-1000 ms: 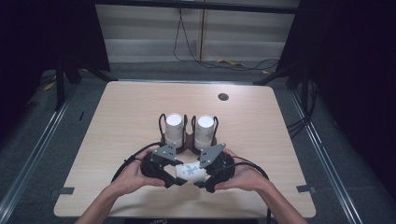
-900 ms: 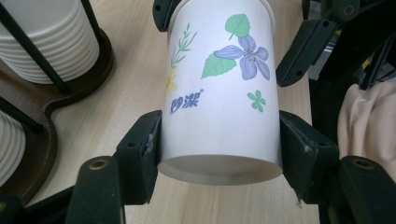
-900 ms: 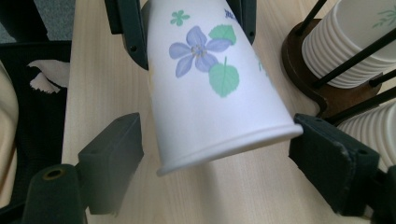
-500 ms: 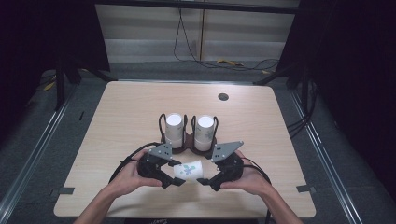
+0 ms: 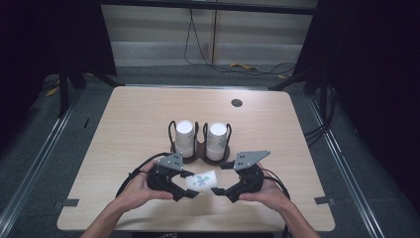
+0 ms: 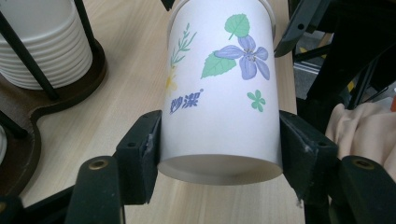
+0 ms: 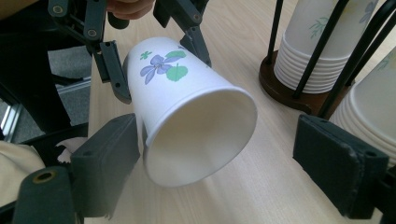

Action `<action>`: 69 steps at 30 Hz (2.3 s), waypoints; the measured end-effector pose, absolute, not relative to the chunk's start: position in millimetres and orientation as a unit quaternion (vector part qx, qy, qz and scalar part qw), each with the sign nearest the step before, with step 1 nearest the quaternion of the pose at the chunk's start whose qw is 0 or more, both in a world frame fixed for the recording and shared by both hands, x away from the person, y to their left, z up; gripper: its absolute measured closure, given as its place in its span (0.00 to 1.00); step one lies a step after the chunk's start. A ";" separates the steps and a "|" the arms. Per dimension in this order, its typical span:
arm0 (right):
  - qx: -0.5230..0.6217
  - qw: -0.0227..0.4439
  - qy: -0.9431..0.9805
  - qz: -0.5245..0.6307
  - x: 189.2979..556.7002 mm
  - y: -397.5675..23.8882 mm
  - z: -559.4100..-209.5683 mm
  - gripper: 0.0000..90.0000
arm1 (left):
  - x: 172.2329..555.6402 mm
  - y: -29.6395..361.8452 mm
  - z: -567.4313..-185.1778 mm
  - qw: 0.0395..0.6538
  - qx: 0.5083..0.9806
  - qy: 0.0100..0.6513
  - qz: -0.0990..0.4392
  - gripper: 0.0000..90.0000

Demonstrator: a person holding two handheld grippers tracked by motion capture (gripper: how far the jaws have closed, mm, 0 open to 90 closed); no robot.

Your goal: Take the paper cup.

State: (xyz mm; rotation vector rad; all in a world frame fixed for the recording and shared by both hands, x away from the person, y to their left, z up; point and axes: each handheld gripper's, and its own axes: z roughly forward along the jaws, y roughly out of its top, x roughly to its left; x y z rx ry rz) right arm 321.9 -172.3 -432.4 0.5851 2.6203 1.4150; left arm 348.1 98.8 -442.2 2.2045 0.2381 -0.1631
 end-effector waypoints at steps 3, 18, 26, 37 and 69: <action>0.195 0.047 0.861 0.468 320.8 -172.6 -435.0 0.16 | 347.5 98.4 -442.2 0.447 0.886 0.099 -0.068 0.40; 0.254 0.032 0.791 0.556 318.4 -192.7 -439.8 0.16 | 349.0 101.1 -439.6 0.468 0.873 0.116 -0.068 0.40; 0.264 0.003 0.761 0.593 319.7 -190.9 -446.4 0.15 | 347.6 100.1 -439.1 0.477 0.869 0.116 -0.069 0.40; 0.269 -0.007 0.740 0.616 319.6 -187.9 -449.6 0.15 | 346.9 100.0 -438.7 0.490 0.861 0.118 -0.068 0.40; 0.271 -0.020 0.728 0.629 322.2 -178.5 -449.6 0.16 | 345.0 99.4 -433.5 0.532 0.835 0.120 -0.069 0.40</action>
